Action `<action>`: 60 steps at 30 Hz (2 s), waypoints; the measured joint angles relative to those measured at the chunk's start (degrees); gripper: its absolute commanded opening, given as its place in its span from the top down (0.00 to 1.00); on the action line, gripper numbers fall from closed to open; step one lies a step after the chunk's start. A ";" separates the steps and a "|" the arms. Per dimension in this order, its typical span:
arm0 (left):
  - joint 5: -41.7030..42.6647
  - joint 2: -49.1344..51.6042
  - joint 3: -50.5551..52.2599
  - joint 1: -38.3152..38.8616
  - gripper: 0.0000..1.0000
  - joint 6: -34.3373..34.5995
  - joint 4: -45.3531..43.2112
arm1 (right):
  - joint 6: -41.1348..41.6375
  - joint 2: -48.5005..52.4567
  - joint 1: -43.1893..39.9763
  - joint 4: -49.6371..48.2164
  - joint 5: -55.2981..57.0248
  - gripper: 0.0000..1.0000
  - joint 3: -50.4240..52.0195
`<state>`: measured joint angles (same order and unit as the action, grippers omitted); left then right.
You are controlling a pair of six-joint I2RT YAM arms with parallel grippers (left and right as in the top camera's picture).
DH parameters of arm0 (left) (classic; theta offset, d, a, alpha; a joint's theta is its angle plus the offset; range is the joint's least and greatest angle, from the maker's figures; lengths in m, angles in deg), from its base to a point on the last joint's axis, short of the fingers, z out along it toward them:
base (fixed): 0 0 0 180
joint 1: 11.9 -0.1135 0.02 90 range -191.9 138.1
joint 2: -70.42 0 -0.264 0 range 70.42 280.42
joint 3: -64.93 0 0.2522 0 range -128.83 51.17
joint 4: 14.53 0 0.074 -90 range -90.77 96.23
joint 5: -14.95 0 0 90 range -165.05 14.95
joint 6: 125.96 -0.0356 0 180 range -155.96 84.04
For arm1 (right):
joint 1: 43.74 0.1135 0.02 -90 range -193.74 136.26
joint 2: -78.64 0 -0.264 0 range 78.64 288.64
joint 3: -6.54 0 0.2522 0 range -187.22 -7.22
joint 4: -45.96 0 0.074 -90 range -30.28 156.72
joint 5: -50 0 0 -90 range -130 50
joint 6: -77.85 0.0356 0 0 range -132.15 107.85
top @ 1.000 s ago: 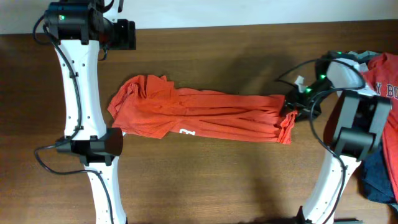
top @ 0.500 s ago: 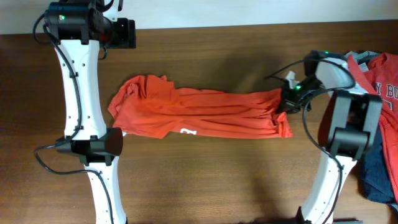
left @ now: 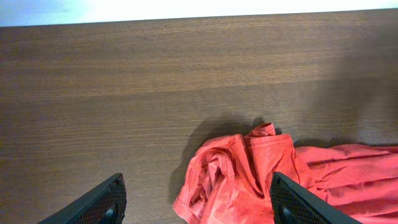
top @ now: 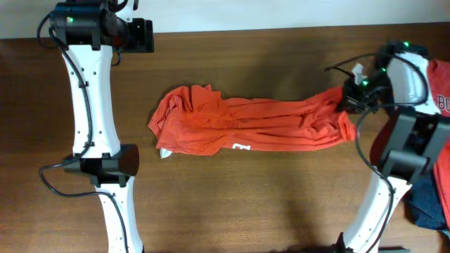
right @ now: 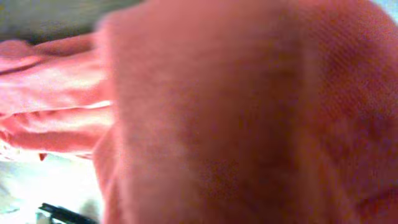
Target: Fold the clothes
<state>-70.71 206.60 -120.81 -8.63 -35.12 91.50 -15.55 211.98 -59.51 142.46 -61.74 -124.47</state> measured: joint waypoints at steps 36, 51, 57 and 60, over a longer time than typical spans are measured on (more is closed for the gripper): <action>-0.02 0.00 0.00 -0.02 0.25 0.00 -1.03 | 10.43 0.00 34.05 3.63 -0.09 0.30 -11.80; 0.00 0.00 0.02 -0.02 0.26 0.04 1.18 | 12.70 0.00 34.49 7.06 13.60 0.34 -13.42; 2.43 -0.11 8.17 -0.02 0.26 0.07 3.93 | 12.00 0.00 31.47 7.30 12.83 0.28 -15.69; 5.44 -0.11 14.58 -0.02 0.25 0.07 2.19 | 10.51 0.00 27.26 7.39 10.84 0.27 -16.85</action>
<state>-65.27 206.49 -106.23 -8.65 -35.05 93.69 -5.04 211.98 -32.25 149.84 -50.90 -141.32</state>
